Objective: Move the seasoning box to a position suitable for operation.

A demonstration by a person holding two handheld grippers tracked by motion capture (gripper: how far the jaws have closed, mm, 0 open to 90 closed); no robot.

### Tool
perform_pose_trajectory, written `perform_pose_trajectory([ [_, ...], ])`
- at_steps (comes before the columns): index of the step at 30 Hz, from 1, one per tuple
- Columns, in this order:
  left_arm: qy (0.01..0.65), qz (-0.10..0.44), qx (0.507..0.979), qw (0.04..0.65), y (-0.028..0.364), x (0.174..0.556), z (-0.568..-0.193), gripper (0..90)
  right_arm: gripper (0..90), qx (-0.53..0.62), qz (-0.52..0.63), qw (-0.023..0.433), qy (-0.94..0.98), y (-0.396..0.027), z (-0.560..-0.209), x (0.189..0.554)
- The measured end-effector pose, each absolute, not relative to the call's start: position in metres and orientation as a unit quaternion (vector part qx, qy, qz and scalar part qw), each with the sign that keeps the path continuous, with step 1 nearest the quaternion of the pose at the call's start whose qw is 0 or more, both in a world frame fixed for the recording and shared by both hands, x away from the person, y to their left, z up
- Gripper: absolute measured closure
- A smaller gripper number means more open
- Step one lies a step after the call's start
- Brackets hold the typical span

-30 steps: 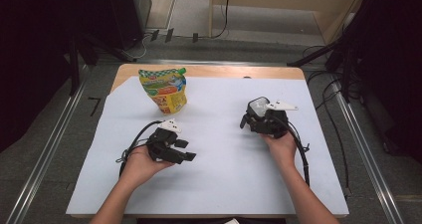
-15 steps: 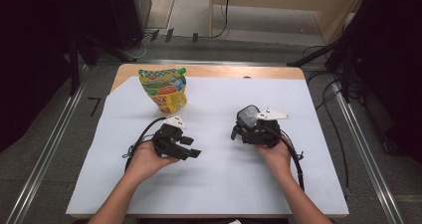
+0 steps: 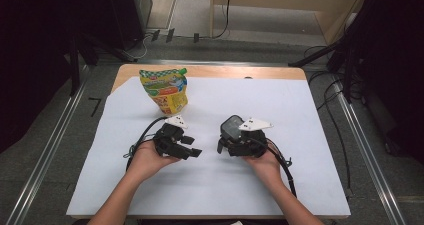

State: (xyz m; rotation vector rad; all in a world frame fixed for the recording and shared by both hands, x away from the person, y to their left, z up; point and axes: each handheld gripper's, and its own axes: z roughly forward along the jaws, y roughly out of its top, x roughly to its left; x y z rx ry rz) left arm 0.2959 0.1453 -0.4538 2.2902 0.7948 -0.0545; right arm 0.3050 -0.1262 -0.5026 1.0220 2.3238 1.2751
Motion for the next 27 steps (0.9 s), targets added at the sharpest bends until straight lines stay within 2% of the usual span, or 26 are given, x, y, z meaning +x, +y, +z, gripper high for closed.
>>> perform_pose_trajectory([
  [7, 0.307, -0.022, 0.884, 0.352, 0.146, 0.296, -0.454, 42.8, 15.6, 0.347, 0.438, 0.138, 0.818, -0.117, -0.508, 0.300],
  [27, 0.304, -0.019, 0.886, 0.350, 0.144, 0.295, -0.454, 42.8, 15.0, 0.337, 0.442, 0.153, 0.817, -0.119, -0.510, 0.291],
])
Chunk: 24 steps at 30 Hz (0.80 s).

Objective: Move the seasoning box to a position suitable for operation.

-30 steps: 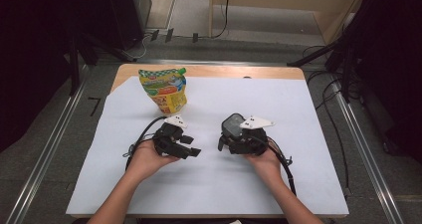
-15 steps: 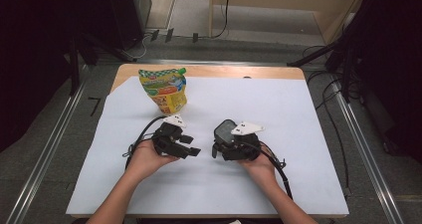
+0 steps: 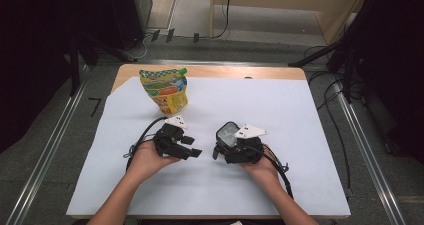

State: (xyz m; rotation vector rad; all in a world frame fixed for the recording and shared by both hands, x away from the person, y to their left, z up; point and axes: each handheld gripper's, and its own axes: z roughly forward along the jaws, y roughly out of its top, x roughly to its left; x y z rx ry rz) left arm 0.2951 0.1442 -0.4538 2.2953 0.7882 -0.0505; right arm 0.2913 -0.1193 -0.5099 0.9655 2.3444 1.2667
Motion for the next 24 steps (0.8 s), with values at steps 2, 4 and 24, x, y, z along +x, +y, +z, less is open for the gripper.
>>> perform_pose_trajectory([
  [2, 0.304, -0.020, 0.885, 0.351, 0.144, 0.295, -0.454, 42.8, 15.0, 0.339, 0.440, 0.151, 0.818, -0.121, -0.508, 0.290],
  [4, 0.303, -0.020, 0.886, 0.349, 0.144, 0.295, -0.454, 42.8, 15.0, 0.339, 0.434, 0.150, 0.821, -0.124, -0.505, 0.288],
  [24, 0.306, -0.005, 0.881, 0.360, 0.141, 0.302, -0.447, 55.2, 29.1, 0.366, 0.408, 0.107, 0.829, -0.171, -0.484, 0.258],
])
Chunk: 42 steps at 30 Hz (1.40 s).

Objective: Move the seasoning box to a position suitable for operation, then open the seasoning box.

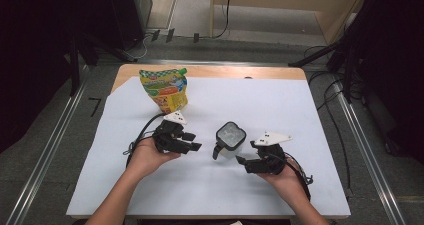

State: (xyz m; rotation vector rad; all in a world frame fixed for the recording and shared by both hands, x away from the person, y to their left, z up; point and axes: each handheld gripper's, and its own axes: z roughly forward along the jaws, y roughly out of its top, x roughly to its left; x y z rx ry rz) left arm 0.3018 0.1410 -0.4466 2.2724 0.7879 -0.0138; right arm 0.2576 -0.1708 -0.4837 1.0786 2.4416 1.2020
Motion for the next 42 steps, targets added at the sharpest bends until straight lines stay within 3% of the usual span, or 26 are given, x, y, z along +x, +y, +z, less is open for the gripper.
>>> perform_pose_trajectory([
  [6, 0.282, -0.030, 0.893, 0.350, 0.129, 0.312, -0.451, 59.0, 34.9, 0.365, 0.394, 0.143, 0.831, -0.177, -0.478, 0.261],
  [8, 0.280, -0.028, 0.896, 0.344, 0.126, 0.316, -0.453, 61.7, 41.0, 0.359, 0.404, 0.134, 0.831, -0.180, -0.477, 0.263],
  [12, 0.283, -0.023, 0.891, 0.353, 0.125, 0.323, -0.454, 64.7, 43.9, 0.357, 0.409, 0.136, 0.829, -0.182, -0.475, 0.263],
  [13, 0.287, -0.022, 0.890, 0.354, 0.124, 0.324, -0.455, 67.4, 50.5, 0.356, 0.410, 0.131, 0.829, -0.183, -0.474, 0.264],
  [16, 0.292, -0.020, 0.889, 0.354, 0.123, 0.322, -0.460, 73.5, 55.7, 0.354, 0.413, 0.122, 0.830, -0.184, -0.473, 0.266],
  [17, 0.294, -0.026, 0.889, 0.350, 0.123, 0.321, -0.461, 79.6, 63.8, 0.357, 0.417, 0.116, 0.828, -0.185, -0.470, 0.267],
  [18, 0.294, -0.035, 0.890, 0.348, 0.122, 0.320, -0.461, 79.6, 63.8, 0.357, 0.417, 0.116, 0.828, -0.185, -0.470, 0.267],
  [22, 0.279, -0.054, 0.897, 0.338, 0.113, 0.315, -0.462, 85.8, 80.2, 0.370, 0.435, 0.094, 0.815, -0.186, -0.466, 0.268],
  [27, 0.275, -0.057, 0.897, 0.342, 0.109, 0.311, -0.461, 85.9, 89.9, 0.373, 0.436, 0.084, 0.814, -0.184, -0.467, 0.270],
  [42, 0.268, -0.046, 0.897, 0.348, 0.102, 0.305, -0.460, 86.0, 90.0, 0.377, 0.434, 0.082, 0.814, -0.177, -0.472, 0.270],
])
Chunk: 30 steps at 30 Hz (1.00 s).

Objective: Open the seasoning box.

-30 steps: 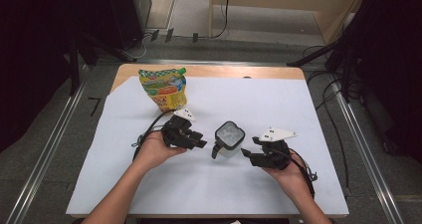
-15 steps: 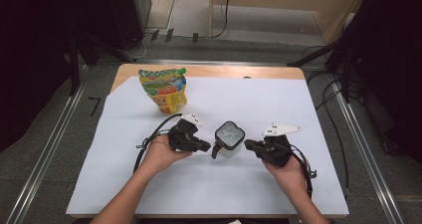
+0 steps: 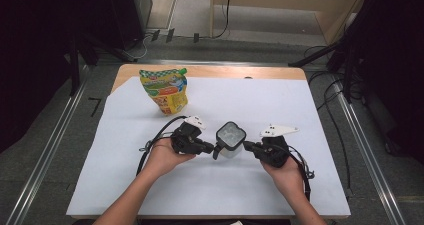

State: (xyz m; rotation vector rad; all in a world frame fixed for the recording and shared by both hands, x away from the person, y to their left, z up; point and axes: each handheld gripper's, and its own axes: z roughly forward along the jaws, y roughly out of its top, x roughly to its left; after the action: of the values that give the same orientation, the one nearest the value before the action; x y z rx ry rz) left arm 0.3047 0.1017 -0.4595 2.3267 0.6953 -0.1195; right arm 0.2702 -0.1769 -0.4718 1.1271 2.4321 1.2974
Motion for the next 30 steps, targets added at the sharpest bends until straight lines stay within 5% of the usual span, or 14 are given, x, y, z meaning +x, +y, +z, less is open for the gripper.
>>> perform_pose_trajectory([
  [30, 0.249, -0.054, 0.893, 0.370, 0.071, 0.281, -0.459, 87.9, 90.0, 0.413, 0.421, 0.096, 0.802, -0.172, -0.477, 0.280],
])
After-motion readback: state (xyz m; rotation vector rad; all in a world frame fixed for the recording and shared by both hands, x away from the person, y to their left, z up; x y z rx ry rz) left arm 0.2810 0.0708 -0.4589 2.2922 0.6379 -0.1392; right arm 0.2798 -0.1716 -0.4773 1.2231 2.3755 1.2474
